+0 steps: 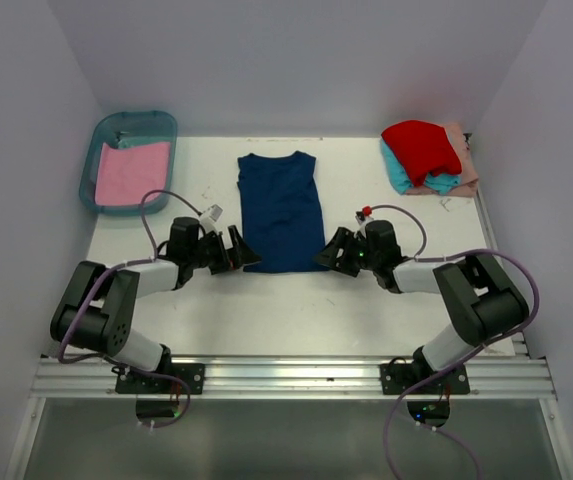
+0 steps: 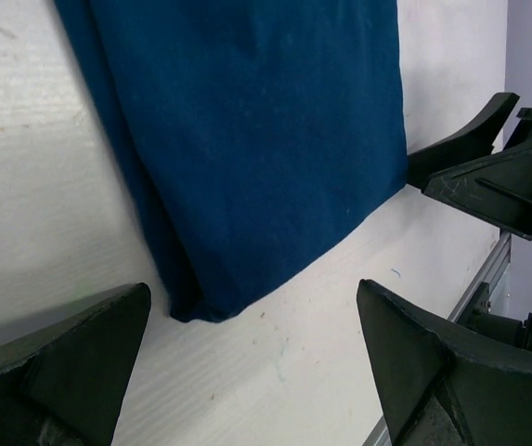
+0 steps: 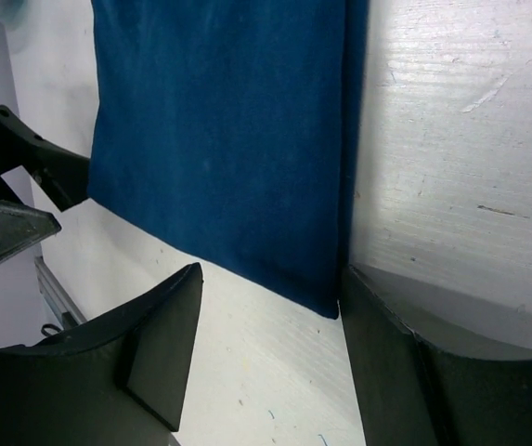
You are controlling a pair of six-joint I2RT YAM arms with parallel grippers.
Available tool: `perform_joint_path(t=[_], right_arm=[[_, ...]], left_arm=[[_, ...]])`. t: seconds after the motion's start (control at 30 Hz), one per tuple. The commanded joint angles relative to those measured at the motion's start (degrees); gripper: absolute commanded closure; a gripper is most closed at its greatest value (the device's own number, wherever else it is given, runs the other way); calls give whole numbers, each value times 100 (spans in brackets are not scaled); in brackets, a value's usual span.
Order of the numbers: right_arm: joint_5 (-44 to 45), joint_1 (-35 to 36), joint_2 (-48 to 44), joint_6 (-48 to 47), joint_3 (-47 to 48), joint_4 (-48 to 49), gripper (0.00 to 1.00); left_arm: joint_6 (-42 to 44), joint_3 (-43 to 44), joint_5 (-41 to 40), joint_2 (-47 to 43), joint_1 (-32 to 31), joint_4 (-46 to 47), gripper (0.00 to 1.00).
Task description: Fold and stack the t-shirts
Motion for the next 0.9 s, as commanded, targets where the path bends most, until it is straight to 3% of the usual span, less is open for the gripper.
perform_joint_path(t=[0.0, 0.17, 0.37, 0.57, 0.87], right_arm=[[99, 0, 113, 30, -126, 202, 36], [90, -9, 262, 30, -117, 254, 50], [-33, 0, 438, 126, -196, 544, 61], [-42, 0, 430, 135, -284, 580, 64], [-42, 0, 447, 91, -258, 553, 65]], left_arm=[[96, -32, -322, 529, -6, -328, 0], [79, 30, -419, 899, -15, -338, 0], [96, -5, -410, 1251, -76, -442, 13], [167, -225, -586, 1119, -146, -872, 22], [-36, -366, -1324, 100, -401, -1882, 20]])
